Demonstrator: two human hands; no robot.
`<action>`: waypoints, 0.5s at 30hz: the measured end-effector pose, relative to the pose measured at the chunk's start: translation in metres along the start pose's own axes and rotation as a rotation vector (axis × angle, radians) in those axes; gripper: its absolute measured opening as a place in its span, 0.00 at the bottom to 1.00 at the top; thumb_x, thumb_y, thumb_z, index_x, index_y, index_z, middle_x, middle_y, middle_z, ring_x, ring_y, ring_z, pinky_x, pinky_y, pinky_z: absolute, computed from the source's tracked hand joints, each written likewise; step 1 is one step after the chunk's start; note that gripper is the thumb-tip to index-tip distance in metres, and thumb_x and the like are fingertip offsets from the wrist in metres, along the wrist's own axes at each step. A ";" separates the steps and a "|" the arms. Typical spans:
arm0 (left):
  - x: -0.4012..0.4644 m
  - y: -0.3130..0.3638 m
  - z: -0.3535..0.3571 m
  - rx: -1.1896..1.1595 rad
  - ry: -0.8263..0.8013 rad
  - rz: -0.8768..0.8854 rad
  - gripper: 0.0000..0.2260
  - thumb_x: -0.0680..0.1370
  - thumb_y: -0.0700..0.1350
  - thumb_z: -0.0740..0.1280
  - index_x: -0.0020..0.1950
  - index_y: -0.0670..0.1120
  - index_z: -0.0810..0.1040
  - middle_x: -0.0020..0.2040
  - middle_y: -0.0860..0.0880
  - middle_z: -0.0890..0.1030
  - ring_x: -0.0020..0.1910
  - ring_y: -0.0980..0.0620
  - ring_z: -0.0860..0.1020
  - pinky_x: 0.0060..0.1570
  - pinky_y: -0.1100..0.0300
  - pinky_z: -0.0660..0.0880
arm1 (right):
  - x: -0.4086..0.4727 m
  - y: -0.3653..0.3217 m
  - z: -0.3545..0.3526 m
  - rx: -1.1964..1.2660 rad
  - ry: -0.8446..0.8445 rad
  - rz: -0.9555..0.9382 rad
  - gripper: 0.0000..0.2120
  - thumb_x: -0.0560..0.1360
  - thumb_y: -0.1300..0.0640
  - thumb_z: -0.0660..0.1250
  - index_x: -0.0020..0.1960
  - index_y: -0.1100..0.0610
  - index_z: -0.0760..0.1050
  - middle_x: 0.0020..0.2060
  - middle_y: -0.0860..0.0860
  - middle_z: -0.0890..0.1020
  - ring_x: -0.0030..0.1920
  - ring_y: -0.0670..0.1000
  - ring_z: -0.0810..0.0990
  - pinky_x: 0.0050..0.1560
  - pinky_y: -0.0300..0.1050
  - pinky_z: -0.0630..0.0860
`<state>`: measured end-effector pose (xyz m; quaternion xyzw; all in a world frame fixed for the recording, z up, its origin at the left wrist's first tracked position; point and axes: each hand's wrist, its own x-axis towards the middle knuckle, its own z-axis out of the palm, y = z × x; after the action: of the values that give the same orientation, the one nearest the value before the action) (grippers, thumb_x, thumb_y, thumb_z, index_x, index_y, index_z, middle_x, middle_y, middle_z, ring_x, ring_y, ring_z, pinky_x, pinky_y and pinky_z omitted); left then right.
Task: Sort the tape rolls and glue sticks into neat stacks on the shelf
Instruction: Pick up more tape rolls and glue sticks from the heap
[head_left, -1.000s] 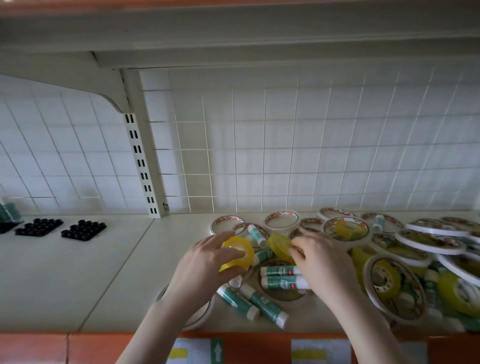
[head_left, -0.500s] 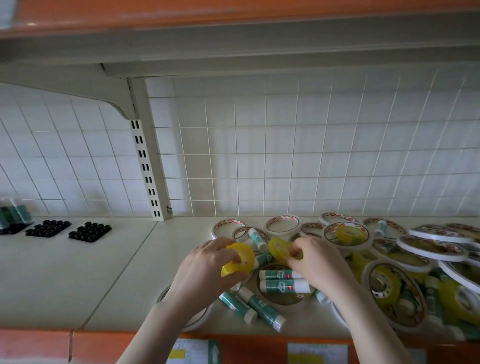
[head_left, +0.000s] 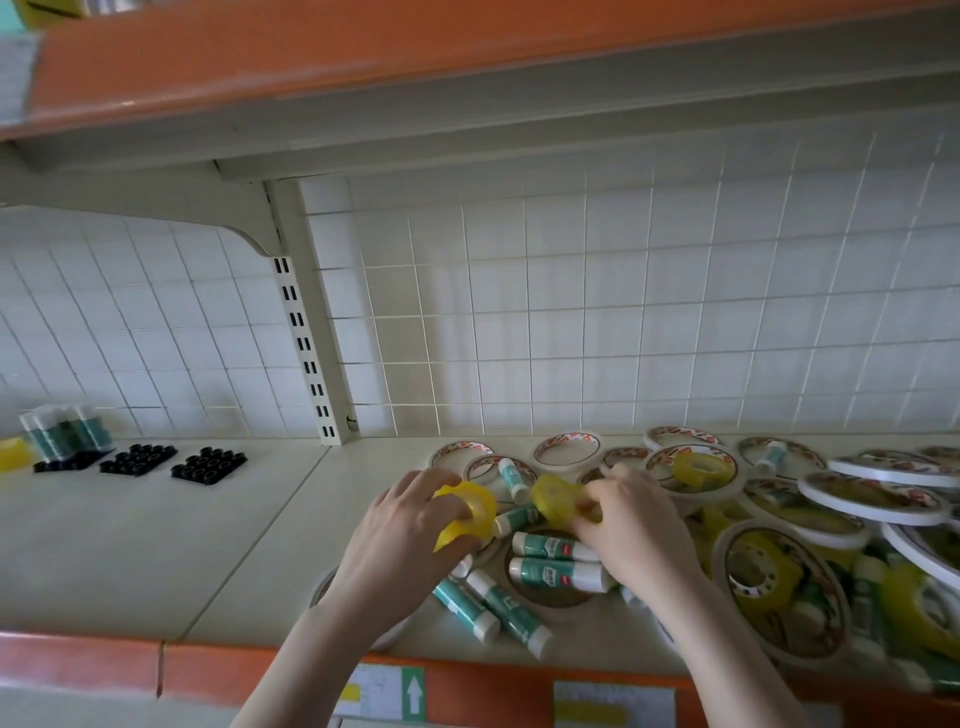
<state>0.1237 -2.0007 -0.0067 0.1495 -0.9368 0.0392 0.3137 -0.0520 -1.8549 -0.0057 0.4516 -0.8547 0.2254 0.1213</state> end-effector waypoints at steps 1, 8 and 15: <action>-0.001 0.000 -0.002 -0.012 0.020 -0.014 0.10 0.69 0.57 0.66 0.41 0.53 0.80 0.51 0.54 0.79 0.49 0.52 0.77 0.39 0.56 0.76 | -0.002 0.000 0.000 0.006 0.018 -0.022 0.11 0.76 0.48 0.64 0.52 0.53 0.79 0.49 0.49 0.73 0.55 0.49 0.70 0.49 0.40 0.68; -0.017 -0.015 -0.023 -0.049 0.145 -0.108 0.15 0.69 0.59 0.63 0.40 0.50 0.82 0.45 0.54 0.79 0.47 0.57 0.72 0.40 0.57 0.75 | -0.009 -0.021 -0.006 0.095 0.151 -0.163 0.09 0.60 0.54 0.80 0.37 0.55 0.82 0.41 0.51 0.78 0.43 0.55 0.78 0.38 0.47 0.76; -0.056 -0.061 -0.056 -0.008 0.203 -0.199 0.16 0.69 0.60 0.63 0.39 0.49 0.82 0.44 0.54 0.79 0.46 0.58 0.72 0.38 0.58 0.75 | -0.007 -0.084 0.007 0.201 0.161 -0.285 0.13 0.54 0.56 0.82 0.34 0.52 0.79 0.40 0.49 0.79 0.38 0.54 0.80 0.37 0.46 0.77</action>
<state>0.2171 -2.0347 0.0030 0.2356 -0.8811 0.0192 0.4096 0.0213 -1.8945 0.0087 0.5585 -0.7427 0.3257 0.1742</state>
